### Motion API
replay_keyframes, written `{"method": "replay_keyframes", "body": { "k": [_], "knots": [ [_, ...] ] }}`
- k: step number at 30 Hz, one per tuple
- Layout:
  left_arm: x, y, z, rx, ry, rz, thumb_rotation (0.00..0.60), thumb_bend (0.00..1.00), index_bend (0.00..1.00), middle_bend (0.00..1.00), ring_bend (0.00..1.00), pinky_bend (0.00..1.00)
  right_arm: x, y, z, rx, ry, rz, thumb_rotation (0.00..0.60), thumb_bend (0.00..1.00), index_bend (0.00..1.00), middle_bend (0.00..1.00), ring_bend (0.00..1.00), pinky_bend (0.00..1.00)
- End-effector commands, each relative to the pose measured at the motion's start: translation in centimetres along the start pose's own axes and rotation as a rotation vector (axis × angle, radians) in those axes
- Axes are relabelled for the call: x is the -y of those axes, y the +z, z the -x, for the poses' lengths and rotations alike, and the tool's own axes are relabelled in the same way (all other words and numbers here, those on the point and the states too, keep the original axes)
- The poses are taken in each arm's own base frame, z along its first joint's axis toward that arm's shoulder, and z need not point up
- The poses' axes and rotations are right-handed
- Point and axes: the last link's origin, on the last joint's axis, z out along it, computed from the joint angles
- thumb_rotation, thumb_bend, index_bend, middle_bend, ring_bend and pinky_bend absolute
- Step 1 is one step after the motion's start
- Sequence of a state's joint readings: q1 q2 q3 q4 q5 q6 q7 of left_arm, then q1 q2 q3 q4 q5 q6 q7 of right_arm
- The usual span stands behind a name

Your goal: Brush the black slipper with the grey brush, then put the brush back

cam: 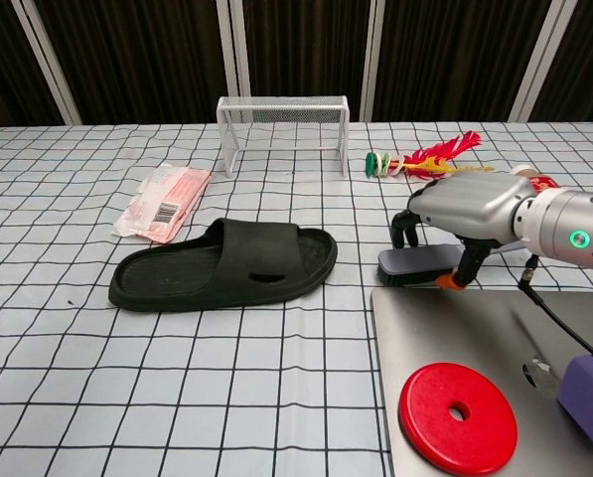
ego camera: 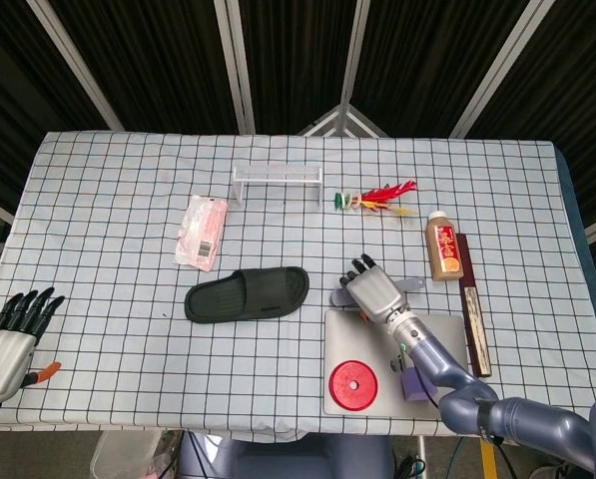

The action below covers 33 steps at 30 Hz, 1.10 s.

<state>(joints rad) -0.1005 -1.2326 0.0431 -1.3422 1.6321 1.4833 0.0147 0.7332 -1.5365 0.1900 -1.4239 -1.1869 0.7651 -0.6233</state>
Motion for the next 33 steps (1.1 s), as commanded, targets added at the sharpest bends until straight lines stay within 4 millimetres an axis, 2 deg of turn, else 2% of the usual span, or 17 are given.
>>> {"method": "replay_keyframes", "body": {
  "k": [1, 18, 24, 26, 28, 33],
  "knots": [
    [-0.1, -0.1, -0.1, -0.004, -0.005, 0.003, 0.600, 0.04, 0.00, 0.00, 0.00, 0.00, 0.2, 0.1, 0.1, -0.012, -0.008, -0.004, 0.600, 0.34, 0.40, 0.40, 0.19, 0.16],
    [-0.2, -0.1, -0.1, 0.017, -0.013, 0.017, 0.600, 0.04, 0.00, 0.00, 0.00, 0.00, 0.9, 0.6, 0.3, -0.082, -0.057, -0.007, 0.600, 0.34, 0.55, 0.53, 0.32, 0.31],
    [-0.5, -0.2, 0.1, 0.026, -0.014, 0.032, 0.600, 0.05, 0.00, 0.00, 0.00, 0.00, 1.1, 0.6, 0.0, -0.129, -0.057, -0.023, 0.600, 0.47, 0.60, 0.58, 0.35, 0.34],
    [-0.6, -0.1, 0.2, 0.029, -0.012, 0.038, 0.600, 0.14, 0.00, 0.00, 0.00, 0.00, 1.2, 0.5, 0.0, -0.138, -0.064, -0.028, 0.600, 0.50, 0.62, 0.59, 0.35, 0.34],
    [-0.8, 0.0, 0.4, 0.044, -0.007, 0.052, 0.600, 0.32, 0.00, 0.00, 0.00, 0.00, 1.1, 0.4, -0.2, -0.154, -0.076, -0.031, 0.600, 0.52, 0.63, 0.60, 0.36, 0.34],
    [-2.6, 0.9, 1.5, 0.104, 0.031, 0.161, 0.600, 0.42, 0.00, 0.00, 0.00, 0.00, 0.9, 0.1, -1.1, -0.182, -0.086, -0.028, 0.600, 0.52, 0.63, 0.60, 0.36, 0.34]
  ]
}}
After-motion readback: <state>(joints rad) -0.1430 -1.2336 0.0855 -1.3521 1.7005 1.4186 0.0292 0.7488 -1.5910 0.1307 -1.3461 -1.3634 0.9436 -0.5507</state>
